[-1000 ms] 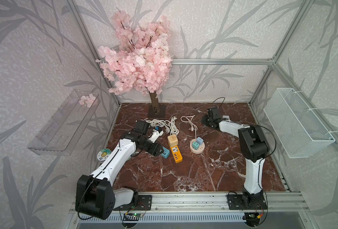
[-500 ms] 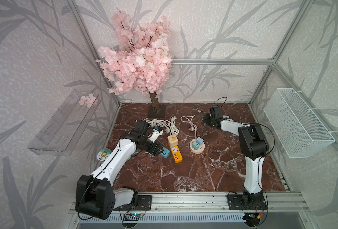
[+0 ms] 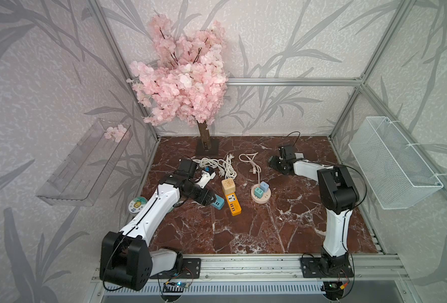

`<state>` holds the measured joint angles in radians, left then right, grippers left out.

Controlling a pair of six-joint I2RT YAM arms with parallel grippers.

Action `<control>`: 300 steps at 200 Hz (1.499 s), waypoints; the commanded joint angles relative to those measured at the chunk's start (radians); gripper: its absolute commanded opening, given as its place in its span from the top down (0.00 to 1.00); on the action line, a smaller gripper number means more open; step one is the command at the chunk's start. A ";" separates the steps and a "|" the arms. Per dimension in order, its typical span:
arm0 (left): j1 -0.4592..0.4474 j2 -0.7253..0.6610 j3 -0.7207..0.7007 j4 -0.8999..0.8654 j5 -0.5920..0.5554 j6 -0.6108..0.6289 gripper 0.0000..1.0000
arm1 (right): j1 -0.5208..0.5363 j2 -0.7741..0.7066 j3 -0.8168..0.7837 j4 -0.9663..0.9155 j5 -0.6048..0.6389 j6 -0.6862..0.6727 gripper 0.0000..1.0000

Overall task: Pull the plug off the socket
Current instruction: Place the plug at the center of the board, then remove the plug from the socket.

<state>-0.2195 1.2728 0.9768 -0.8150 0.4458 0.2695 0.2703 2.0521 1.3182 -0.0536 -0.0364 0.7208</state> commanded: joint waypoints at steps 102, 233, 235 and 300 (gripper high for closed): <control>0.084 0.015 0.025 0.014 -0.041 -0.076 0.26 | 0.269 -0.378 0.097 -0.444 0.108 -0.332 0.22; -0.083 -0.167 -0.051 -0.184 0.115 0.402 1.00 | 0.617 0.089 0.639 -0.823 0.114 -0.344 0.12; -0.091 -0.165 -0.054 -0.184 0.108 0.404 1.00 | 0.619 0.092 0.642 -0.826 0.113 -0.344 0.12; -0.199 -0.133 -0.078 -0.079 0.032 0.372 1.00 | 0.623 0.159 0.688 -0.848 0.105 -0.336 0.12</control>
<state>-0.4080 1.1366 0.9028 -0.9279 0.5064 0.6369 0.8909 2.1803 1.9686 -0.8593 0.0628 0.3733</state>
